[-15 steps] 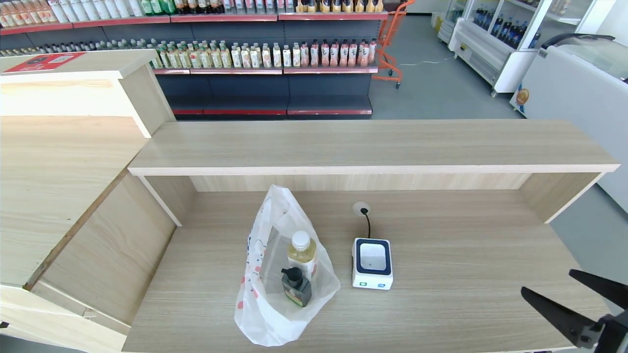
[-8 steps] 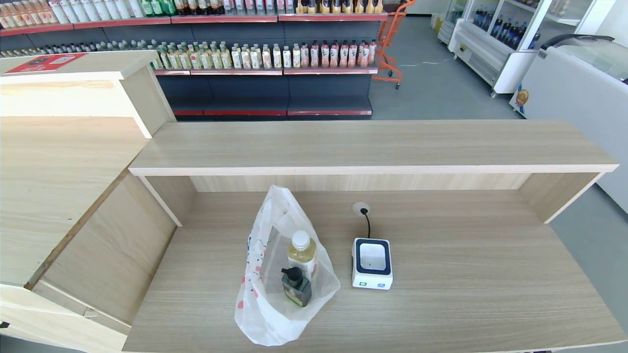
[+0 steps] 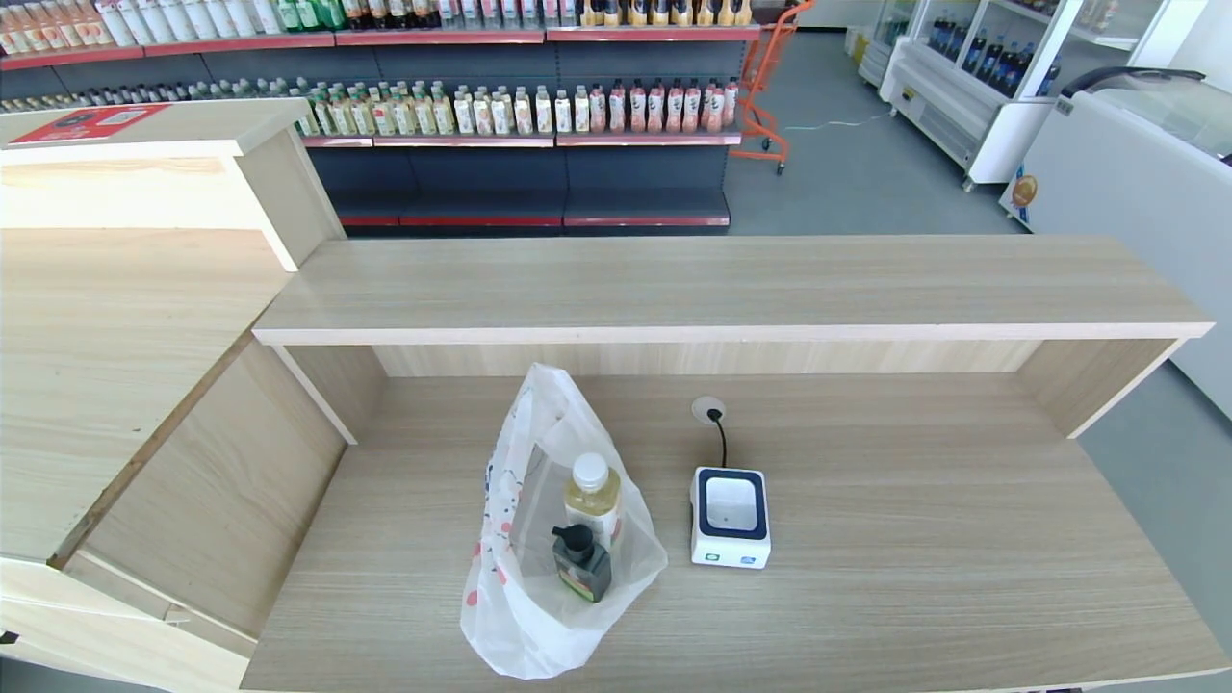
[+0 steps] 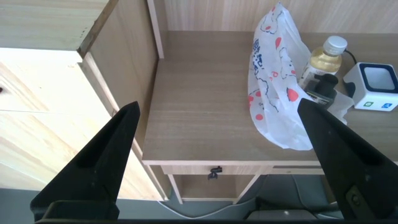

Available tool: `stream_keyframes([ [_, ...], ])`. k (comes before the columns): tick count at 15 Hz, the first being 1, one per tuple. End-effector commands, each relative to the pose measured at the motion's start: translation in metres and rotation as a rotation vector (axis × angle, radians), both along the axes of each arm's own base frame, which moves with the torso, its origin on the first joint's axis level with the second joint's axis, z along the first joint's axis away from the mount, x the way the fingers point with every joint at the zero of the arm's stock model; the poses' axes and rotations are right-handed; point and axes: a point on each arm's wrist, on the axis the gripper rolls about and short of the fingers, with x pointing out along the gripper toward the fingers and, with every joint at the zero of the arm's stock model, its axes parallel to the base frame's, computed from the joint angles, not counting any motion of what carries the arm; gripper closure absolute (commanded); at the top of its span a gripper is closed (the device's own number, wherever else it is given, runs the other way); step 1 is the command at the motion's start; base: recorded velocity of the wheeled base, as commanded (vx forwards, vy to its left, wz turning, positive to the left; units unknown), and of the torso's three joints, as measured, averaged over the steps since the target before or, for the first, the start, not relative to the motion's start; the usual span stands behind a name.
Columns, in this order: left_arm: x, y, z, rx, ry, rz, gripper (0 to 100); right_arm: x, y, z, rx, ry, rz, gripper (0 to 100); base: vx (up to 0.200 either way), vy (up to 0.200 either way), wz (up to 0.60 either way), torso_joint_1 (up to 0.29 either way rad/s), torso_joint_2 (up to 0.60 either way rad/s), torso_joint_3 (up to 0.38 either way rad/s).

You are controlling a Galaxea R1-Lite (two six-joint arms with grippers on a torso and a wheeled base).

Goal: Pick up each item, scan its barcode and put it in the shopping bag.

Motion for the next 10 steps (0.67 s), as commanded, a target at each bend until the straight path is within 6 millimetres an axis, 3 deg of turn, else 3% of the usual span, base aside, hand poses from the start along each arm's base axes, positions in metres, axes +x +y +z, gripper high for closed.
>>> stream_keyframes([
  [1,0.0000,0.0000,0.0000,0.000,-0.001,0.000,0,0.0004,0.0000,-0.0005,0.002,0.005,0.001,100,0.000,0.000,0.00,0.000,0.00,0.000],
  [10,0.0000,0.0000,0.0000,-0.005,0.000,0.000,0,0.0004,0.0000,-0.0005,0.002,0.005,0.001,100,0.000,0.000,0.00,0.000,0.00,0.000],
])
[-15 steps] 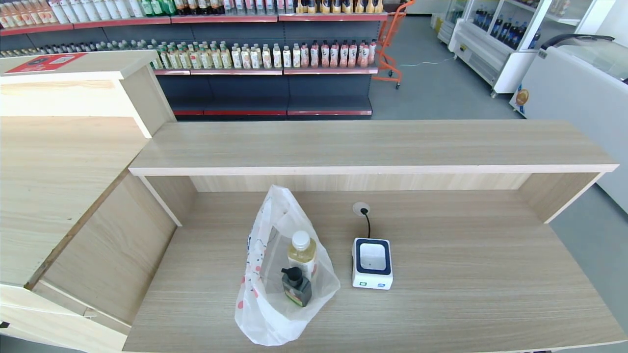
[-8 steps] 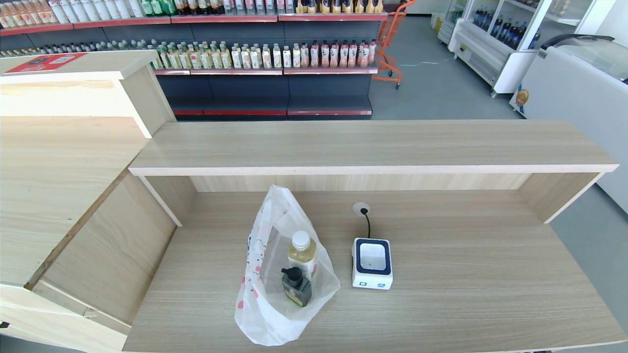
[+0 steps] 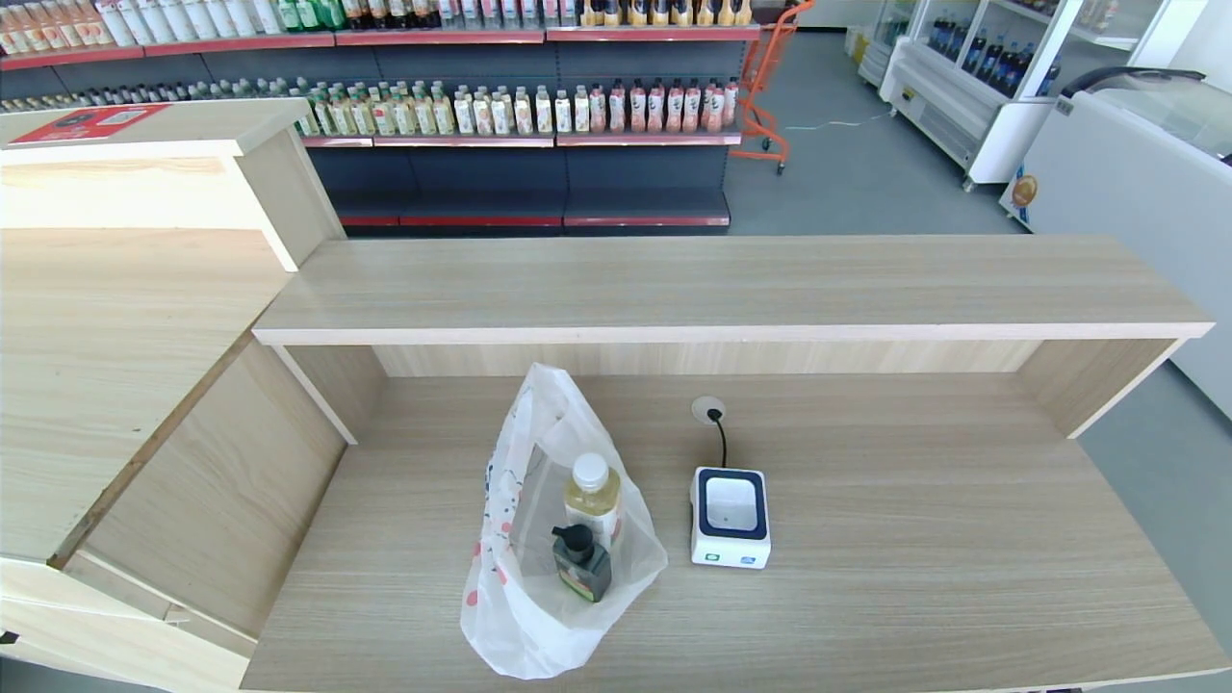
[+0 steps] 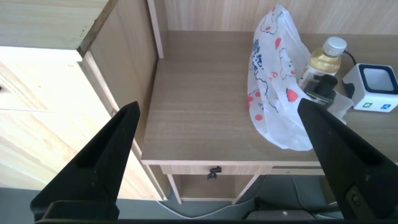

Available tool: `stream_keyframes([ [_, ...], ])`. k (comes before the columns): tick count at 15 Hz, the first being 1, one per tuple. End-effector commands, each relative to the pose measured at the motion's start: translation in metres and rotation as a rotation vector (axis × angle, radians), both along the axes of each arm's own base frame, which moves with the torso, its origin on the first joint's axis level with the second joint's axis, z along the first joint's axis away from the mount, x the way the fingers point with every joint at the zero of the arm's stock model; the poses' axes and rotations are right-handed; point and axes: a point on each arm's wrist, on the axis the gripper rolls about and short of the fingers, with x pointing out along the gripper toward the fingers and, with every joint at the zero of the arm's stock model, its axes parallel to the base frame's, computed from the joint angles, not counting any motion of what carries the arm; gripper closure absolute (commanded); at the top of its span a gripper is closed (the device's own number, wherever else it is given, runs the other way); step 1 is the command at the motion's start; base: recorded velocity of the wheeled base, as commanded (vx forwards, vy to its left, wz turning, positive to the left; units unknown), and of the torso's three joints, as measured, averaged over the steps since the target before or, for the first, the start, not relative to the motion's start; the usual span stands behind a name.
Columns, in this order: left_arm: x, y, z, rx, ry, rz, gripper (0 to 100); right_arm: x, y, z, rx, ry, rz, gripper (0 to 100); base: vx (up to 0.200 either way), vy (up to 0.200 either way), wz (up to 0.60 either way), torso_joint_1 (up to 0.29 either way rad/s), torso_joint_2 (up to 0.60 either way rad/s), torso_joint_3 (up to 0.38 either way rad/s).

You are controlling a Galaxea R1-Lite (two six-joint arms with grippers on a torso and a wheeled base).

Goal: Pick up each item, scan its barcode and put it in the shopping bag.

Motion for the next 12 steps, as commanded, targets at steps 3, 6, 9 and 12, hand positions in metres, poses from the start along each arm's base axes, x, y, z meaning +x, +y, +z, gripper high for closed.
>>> stream_keyframes([
  [3,0.0000,0.0000,0.0000,0.002,-0.001,0.000,0,0.0004,0.0000,-0.0001,0.000,0.006,0.001,100,0.000,0.000,0.00,0.000,0.00,0.000],
  [6,0.0000,0.0000,0.0000,0.005,-0.001,0.000,0,0.0004,0.0000,-0.0001,-0.002,0.006,0.001,100,0.000,-0.067,0.00,0.001,0.00,0.001],
  [9,0.0000,0.0000,0.0000,0.033,-0.001,0.000,0,0.0003,0.0000,0.0004,-0.002,0.005,0.001,100,0.000,-0.200,0.00,0.002,0.00,0.001],
  [12,0.0000,0.0000,0.0000,0.035,-0.001,0.000,0,0.0004,0.0000,-0.0001,0.000,0.006,0.001,100,0.000,-0.200,0.00,0.007,0.00,0.001],
])
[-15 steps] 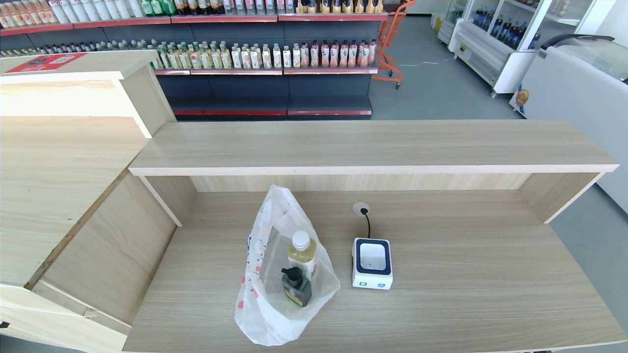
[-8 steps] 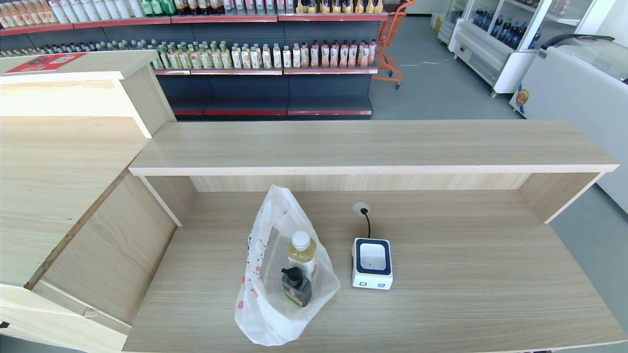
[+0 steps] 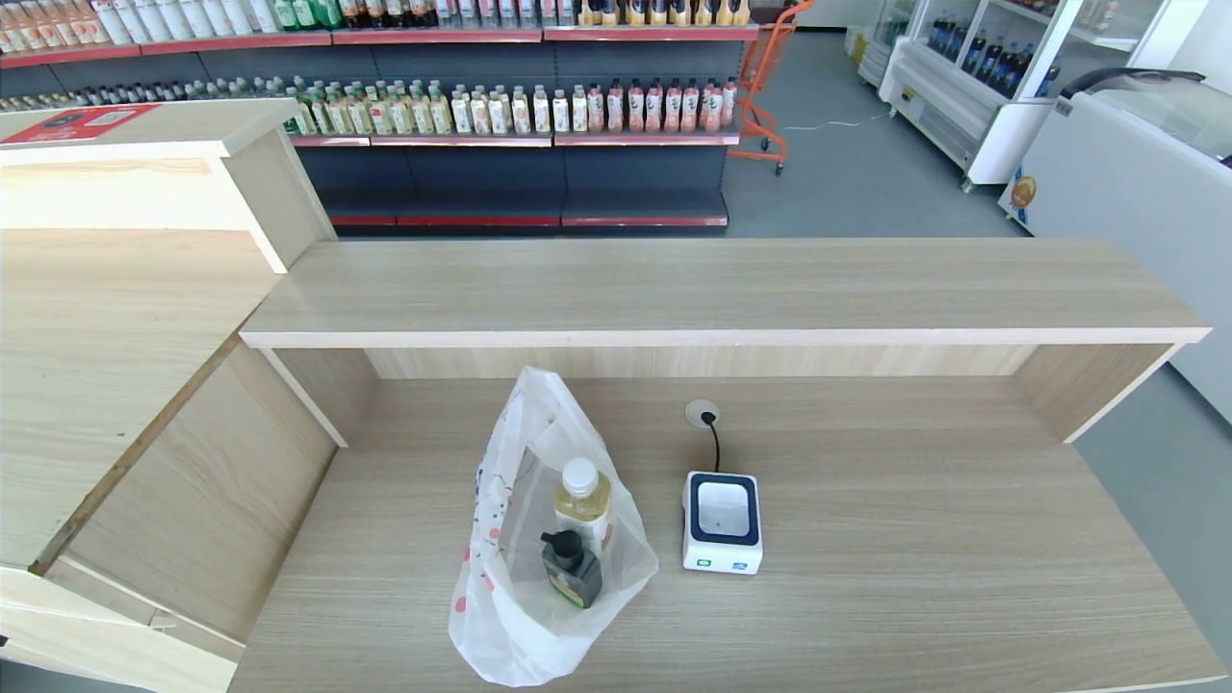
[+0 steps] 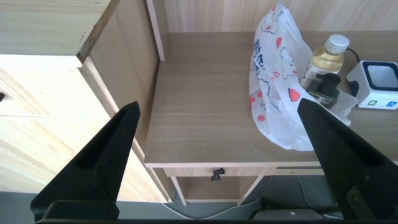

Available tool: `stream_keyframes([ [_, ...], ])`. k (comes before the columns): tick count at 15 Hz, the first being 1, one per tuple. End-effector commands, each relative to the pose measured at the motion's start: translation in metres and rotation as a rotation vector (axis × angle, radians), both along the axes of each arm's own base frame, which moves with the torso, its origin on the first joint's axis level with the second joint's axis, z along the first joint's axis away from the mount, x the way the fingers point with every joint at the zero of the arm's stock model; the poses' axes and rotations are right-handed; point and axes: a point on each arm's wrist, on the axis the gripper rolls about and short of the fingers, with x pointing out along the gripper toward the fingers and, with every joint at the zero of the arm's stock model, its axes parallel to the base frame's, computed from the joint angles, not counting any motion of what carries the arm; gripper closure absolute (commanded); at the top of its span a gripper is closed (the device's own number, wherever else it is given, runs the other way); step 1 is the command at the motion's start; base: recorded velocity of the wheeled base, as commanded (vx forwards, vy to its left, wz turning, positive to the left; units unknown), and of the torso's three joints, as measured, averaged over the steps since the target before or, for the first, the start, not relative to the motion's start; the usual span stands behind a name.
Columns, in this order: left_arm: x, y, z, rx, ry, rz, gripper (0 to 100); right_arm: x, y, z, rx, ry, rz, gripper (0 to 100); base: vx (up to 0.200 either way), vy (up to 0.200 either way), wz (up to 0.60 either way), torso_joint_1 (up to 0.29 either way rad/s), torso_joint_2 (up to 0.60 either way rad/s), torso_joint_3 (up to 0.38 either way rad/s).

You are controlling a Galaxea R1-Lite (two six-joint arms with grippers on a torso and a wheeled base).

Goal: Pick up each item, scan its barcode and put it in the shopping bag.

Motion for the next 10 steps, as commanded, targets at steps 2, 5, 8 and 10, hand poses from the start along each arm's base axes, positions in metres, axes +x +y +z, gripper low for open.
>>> stream_keyframes([
  [2,0.0000,0.0000,0.0000,0.000,-0.001,0.001,0,0.0003,0.0000,0.0000,0.000,0.004,0.002,100,0.000,-0.200,0.00,0.007,0.00,0.002],
  [5,0.0000,0.0000,-0.0002,-0.024,0.001,0.001,0,0.0002,0.0000,0.0004,-0.003,0.003,0.002,100,0.000,-0.133,0.00,0.000,0.00,0.000],
  [8,0.0000,-0.0001,0.0000,-0.026,0.000,-0.001,0,0.0003,0.0000,0.0000,0.002,0.004,0.002,100,0.000,0.000,0.00,0.000,0.00,0.000],
  [10,0.0000,-0.0001,0.0000,-0.027,0.000,-0.001,0,0.0003,0.0000,0.0000,0.000,0.004,0.002,100,0.200,0.000,0.00,0.000,0.00,0.000],
])
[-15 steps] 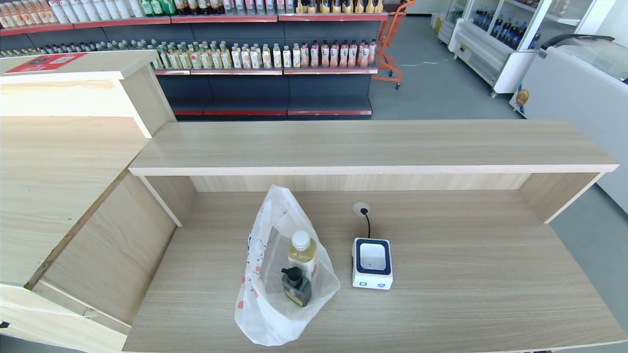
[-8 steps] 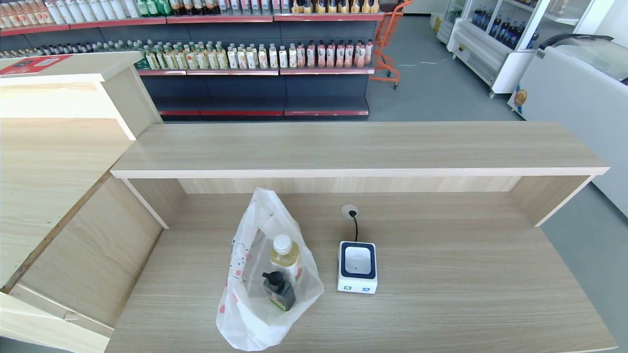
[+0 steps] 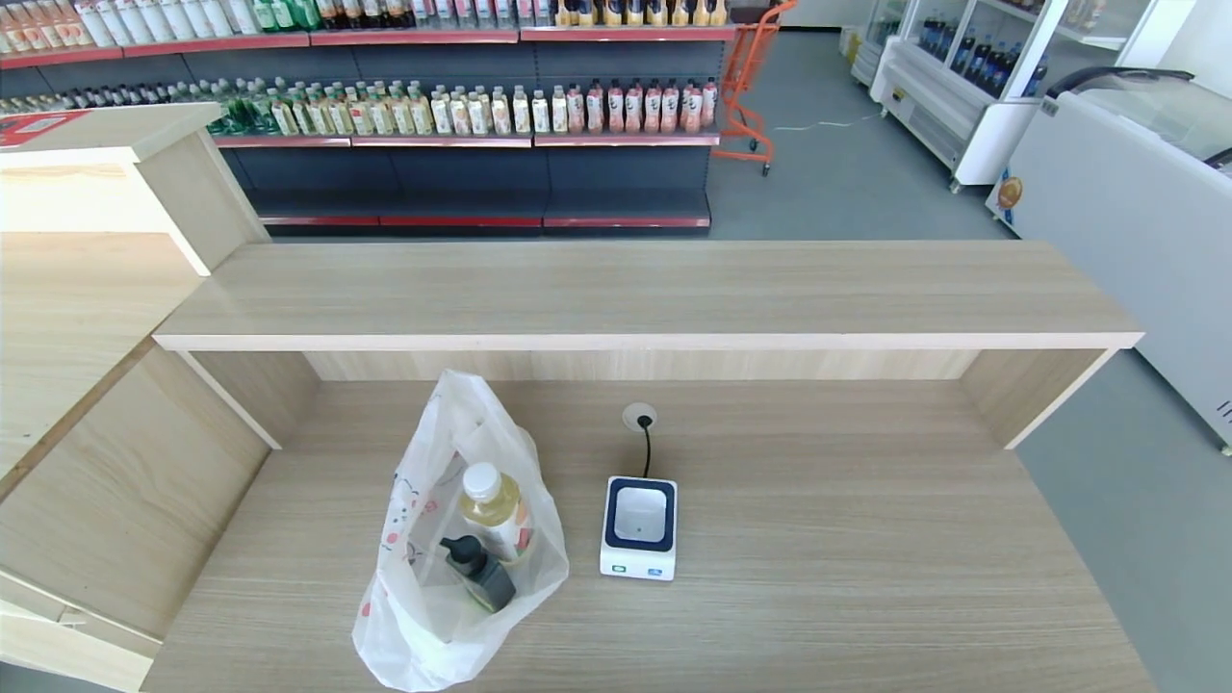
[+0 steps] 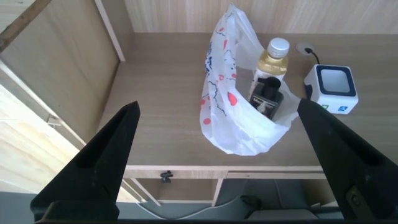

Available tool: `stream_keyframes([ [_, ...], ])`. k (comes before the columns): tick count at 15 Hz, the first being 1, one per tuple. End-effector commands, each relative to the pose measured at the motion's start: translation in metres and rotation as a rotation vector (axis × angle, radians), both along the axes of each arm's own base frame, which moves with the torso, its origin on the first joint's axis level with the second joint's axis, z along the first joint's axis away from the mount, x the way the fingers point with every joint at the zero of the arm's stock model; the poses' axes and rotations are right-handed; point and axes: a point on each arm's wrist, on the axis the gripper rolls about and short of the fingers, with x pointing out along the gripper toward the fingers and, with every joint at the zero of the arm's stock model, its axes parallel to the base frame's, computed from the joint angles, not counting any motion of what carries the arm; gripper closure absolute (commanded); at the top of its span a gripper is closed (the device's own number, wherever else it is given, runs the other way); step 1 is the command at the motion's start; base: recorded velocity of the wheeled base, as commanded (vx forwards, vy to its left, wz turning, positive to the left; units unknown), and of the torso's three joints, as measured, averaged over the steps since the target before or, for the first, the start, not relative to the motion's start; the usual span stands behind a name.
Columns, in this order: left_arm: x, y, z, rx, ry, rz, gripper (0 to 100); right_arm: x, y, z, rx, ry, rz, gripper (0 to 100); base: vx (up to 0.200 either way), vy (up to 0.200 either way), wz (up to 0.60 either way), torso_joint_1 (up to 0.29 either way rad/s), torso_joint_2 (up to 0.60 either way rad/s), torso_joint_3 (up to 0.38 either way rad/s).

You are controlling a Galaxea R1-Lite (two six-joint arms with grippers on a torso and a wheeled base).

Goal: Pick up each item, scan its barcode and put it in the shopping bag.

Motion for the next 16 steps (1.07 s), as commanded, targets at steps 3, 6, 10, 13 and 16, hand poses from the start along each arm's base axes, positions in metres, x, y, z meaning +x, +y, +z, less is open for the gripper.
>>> stream_keyframes([
  [3,0.0000,-0.0001,0.0001,-0.003,-0.002,0.002,0,0.0003,0.0000,0.0000,0.001,0.003,0.002,100,0.000,0.000,0.00,0.000,0.00,0.000],
  [6,0.0000,-0.0001,0.0001,-0.003,-0.002,0.002,0,0.0003,0.0000,0.0000,0.001,0.003,0.002,100,0.000,0.000,0.00,0.000,0.00,0.000],
  [10,0.0000,-0.0001,0.0001,-0.003,-0.002,0.002,0,0.0003,0.0000,0.0000,0.001,0.003,0.002,100,0.000,0.000,0.00,0.000,0.00,0.000],
  [13,0.0000,-0.0001,0.0001,-0.003,-0.002,0.002,0,0.0003,0.0000,0.0000,0.000,0.003,0.002,100,0.000,0.000,0.00,0.000,0.00,0.000],
  [16,0.0000,-0.0001,0.0001,-0.003,-0.002,0.002,0,0.0003,0.0000,0.0000,0.000,0.003,0.002,100,0.000,0.000,0.00,0.000,0.00,0.000],
])
